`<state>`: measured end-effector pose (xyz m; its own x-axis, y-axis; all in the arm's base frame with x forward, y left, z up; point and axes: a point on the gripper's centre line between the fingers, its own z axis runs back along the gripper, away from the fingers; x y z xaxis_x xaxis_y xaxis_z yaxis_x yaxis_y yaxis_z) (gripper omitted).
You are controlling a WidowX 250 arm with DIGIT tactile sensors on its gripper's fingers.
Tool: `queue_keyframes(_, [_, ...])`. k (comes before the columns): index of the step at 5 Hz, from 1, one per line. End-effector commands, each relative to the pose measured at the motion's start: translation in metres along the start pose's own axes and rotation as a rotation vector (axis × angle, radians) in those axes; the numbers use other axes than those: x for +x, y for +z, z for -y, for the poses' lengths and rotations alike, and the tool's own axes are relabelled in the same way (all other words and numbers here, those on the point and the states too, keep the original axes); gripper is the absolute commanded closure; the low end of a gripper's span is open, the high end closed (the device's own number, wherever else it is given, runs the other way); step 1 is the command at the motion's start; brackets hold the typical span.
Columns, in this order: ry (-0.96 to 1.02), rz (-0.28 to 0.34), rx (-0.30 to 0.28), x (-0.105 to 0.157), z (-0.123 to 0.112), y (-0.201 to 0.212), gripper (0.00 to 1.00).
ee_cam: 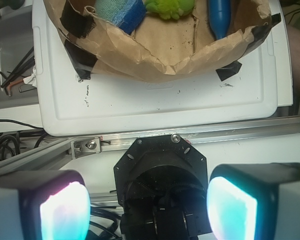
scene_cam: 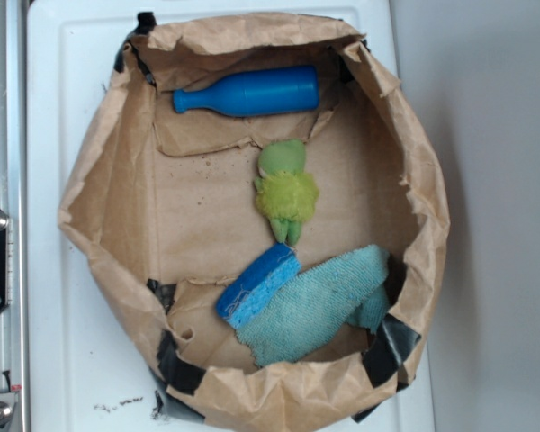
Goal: Grab the green animal.
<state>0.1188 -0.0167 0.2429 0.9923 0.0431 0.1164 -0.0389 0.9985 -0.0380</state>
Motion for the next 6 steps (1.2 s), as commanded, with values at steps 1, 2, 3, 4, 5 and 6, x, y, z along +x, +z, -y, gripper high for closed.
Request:
queue_keyframes(1, [0.000,0.000,0.000,0.000,0.000,0.000,0.00])
queue_keyframes(2, [0.071,0.046,0.020,0.045,0.035,-0.033,0.00])
queue_keyframes(3, [0.183,0.115,0.019,0.098,0.028,-0.053,0.00])
queue_keyframes(4, [0.323,0.175,-0.017,0.144,0.032,-0.081,0.00])
queue_keyframes(5, [0.579,0.293,-0.107,0.192,0.018,-0.096,0.00])
queue_keyframes(6, [0.819,0.392,-0.085,0.233,0.002,-0.099,0.00])
